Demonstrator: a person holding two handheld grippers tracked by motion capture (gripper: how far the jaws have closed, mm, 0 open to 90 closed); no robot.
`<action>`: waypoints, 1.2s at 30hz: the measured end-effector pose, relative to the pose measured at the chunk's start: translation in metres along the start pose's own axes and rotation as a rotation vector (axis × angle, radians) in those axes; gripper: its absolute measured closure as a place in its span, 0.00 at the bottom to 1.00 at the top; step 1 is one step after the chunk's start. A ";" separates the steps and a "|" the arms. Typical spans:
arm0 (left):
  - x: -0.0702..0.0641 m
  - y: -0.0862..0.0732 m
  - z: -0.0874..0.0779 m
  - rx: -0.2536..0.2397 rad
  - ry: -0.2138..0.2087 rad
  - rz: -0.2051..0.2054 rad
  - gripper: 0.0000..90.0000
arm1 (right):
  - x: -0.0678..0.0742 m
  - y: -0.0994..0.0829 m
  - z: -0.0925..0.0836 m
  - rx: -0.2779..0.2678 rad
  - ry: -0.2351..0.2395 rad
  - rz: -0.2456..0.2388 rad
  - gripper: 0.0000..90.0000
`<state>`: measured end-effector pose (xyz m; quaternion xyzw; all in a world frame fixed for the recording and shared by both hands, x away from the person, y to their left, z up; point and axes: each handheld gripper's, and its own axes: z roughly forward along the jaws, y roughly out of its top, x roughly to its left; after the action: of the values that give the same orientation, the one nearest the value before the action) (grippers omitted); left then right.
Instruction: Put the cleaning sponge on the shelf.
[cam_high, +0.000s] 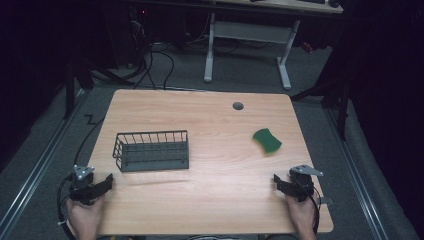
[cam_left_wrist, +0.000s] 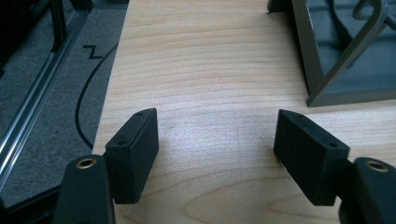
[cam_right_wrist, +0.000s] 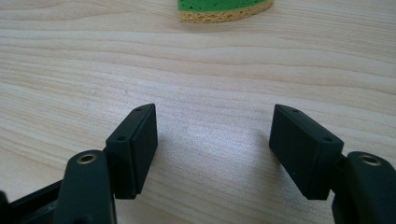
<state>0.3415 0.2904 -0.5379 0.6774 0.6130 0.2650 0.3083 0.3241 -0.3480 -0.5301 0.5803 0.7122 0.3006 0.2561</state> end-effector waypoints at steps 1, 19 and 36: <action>0.000 0.000 0.000 0.000 0.000 0.000 0.35 | 0.000 0.000 0.000 0.000 0.000 -0.001 0.36; 0.002 0.001 0.000 -0.002 -0.053 0.013 0.31 | -0.001 0.000 0.000 0.001 0.006 -0.002 0.37; -0.010 -0.003 -0.011 -0.014 -0.107 0.062 0.47 | -0.002 0.000 -0.001 -0.007 0.002 -0.001 0.43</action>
<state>0.3306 0.2816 -0.5326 0.7072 0.5726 0.2418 0.3370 0.3238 -0.3498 -0.5297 0.5789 0.7117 0.3036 0.2572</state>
